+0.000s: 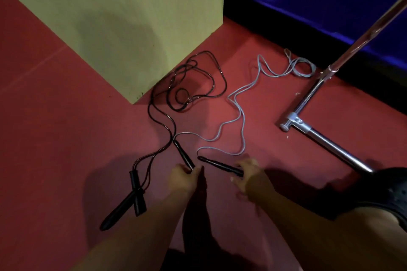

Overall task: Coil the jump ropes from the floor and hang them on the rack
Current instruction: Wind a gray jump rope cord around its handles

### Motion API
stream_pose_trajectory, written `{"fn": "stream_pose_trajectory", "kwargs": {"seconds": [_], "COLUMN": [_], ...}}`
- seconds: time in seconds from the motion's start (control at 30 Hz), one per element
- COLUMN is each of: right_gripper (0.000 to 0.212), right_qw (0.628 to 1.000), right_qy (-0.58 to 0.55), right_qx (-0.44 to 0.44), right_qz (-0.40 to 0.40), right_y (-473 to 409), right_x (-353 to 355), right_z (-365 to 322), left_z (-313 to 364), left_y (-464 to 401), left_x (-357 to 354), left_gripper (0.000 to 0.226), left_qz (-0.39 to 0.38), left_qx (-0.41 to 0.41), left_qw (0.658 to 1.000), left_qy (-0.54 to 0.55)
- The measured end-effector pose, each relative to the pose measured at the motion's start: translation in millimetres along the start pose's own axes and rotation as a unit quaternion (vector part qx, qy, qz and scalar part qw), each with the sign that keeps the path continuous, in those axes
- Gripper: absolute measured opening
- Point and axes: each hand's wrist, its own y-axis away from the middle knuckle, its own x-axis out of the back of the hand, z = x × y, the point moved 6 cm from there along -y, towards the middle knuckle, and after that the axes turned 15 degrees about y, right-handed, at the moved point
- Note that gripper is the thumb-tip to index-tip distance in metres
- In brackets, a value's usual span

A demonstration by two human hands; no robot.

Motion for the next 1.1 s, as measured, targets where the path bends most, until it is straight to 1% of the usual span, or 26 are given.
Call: {"fn": "stream_pose_trajectory", "kwargs": {"seconds": [0.03,0.13,0.2,0.23,0.3,0.33,0.37,0.43,0.47,0.53,0.63,0.7,0.8,0.83,0.9,0.97,1.0,1.03,1.07,1.1], "right_gripper": [0.045,0.026,0.019,0.022,0.037,0.042,0.043,0.038,0.034,0.029,0.030,0.027,0.019,0.021,0.035,0.042,0.038,0.032,0.028,0.026], "right_qw": [1.000,1.000,0.997,0.996,0.992,0.990,0.985,0.963,0.947,0.929,0.933,0.938,0.932,0.929,0.930,0.931,0.925,0.912,0.887,0.865], "right_qy": [0.006,0.007,-0.033,-0.047,-0.075,-0.097,-0.134,-0.237,-0.291,-0.348,-0.352,-0.340,-0.348,-0.354,-0.344,-0.289,-0.242,-0.206,-0.198,-0.200], "right_qx": [-0.007,-0.028,-0.062,-0.078,-0.090,-0.080,-0.076,-0.090,-0.102,-0.108,-0.075,-0.056,-0.033,-0.025,-0.015,-0.018,-0.023,-0.030,-0.030,-0.015], "right_qz": [-0.005,0.001,-0.012,-0.021,-0.044,-0.063,-0.080,-0.094,-0.088,-0.065,-0.017,0.036,0.099,0.103,0.131,0.224,0.292,0.354,0.416,0.460], "right_y": [-3,-9,-11,-12,-13,-9,-1,24,38,66,111,142,196,205,238,274,300,314,337,358], "right_x": [-6,-13,-17,-21,-28,-31,-32,-25,-18,1,45,78,122,130,157,195,219,240,260,273], "right_z": [5,10,8,5,-3,-10,-17,-27,-29,-29,-23,-20,-26,-29,-36,-41,-45,-47,-50,-51], "left_z": [-2,-3,-5,-9,-8,-7,-9,-7,-3,9,46,71,108,118,143,165,174,181,184,184], "left_y": [-5,-5,-2,-1,15,26,36,63,74,92,132,165,217,227,265,303,329,343,366,389], "left_x": [-1,-7,-16,-22,-32,-38,-44,-49,-49,-49,-45,-38,-17,-13,7,27,38,44,54,63], "left_gripper": [0.034,0.031,0.027,0.025,0.018,0.016,0.016,0.015,0.015,0.014,0.015,0.014,0.012,0.012,0.010,0.011,0.011,0.011,0.012,0.011], "left_qz": [0.003,0.004,-0.014,-0.027,-0.071,-0.102,-0.129,-0.179,-0.190,-0.212,-0.263,-0.296,-0.337,-0.350,-0.384,-0.416,-0.430,-0.446,-0.463,-0.482], "left_qx": [0.000,0.017,0.038,0.044,0.053,0.062,0.071,0.097,0.096,0.069,0.018,-0.010,-0.078,-0.095,-0.145,-0.203,-0.235,-0.258,-0.282,-0.298], "left_qw": [1.000,1.000,0.999,0.999,0.996,0.991,0.984,0.959,0.954,0.948,0.936,0.928,0.915,0.910,0.897,0.881,0.870,0.857,0.840,0.824], "left_qy": [-0.024,-0.022,-0.009,0.003,0.028,0.052,0.101,0.197,0.211,0.227,0.234,0.226,0.208,0.202,0.163,0.101,0.060,0.024,-0.008,-0.025]}}
